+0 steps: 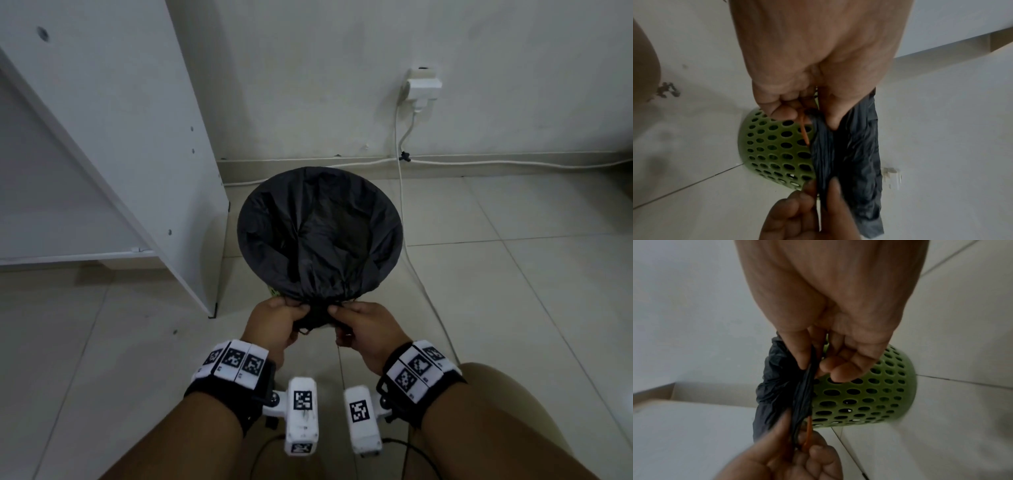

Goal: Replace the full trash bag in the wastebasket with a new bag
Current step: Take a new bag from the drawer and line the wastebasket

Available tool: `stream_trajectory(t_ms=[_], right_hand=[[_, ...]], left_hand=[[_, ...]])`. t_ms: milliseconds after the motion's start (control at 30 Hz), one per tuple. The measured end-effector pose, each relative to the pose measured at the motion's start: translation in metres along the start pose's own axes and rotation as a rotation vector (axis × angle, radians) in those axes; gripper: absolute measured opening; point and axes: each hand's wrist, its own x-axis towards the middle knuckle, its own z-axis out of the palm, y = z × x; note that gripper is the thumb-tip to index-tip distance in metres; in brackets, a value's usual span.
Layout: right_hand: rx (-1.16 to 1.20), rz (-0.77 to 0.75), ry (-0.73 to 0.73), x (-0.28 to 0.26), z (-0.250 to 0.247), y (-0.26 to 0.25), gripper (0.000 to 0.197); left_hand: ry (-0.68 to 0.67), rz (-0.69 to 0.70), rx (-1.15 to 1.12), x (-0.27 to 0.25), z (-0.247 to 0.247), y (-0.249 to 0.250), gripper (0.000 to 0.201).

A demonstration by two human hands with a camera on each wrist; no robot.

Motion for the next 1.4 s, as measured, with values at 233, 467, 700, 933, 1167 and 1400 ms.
stream_trajectory(t_ms=[233, 467, 700, 933, 1167, 1400], right_hand=[[0.362, 0.05, 0.157, -0.001, -0.014, 0.005, 0.012], [0.3, 0.043, 0.114, 0.001, -0.014, 0.009, 0.01], [0.22, 0.033, 0.089, 0.007, -0.013, 0.006, 0.01], [0.176, 0.064, 0.039, 0.012, -0.016, 0.006, 0.008], [0.148, -0.009, 0.037, 0.014, -0.016, 0.006, 0.008], [0.138, -0.045, 0.127, 0.014, -0.005, 0.011, 0.003]], left_hand=[[0.023, -0.088, -0.13, 0.014, -0.027, 0.003, 0.012], [-0.069, -0.001, 0.122, 0.005, -0.006, -0.005, 0.013], [-0.191, -0.061, 0.058, -0.004, 0.021, -0.006, 0.021], [-0.164, -0.178, 0.019, 0.005, 0.021, -0.001, 0.009], [-0.165, -0.078, 0.081, 0.012, 0.008, 0.005, 0.024], [-0.172, -0.08, -0.028, 0.011, 0.002, 0.005, 0.031]])
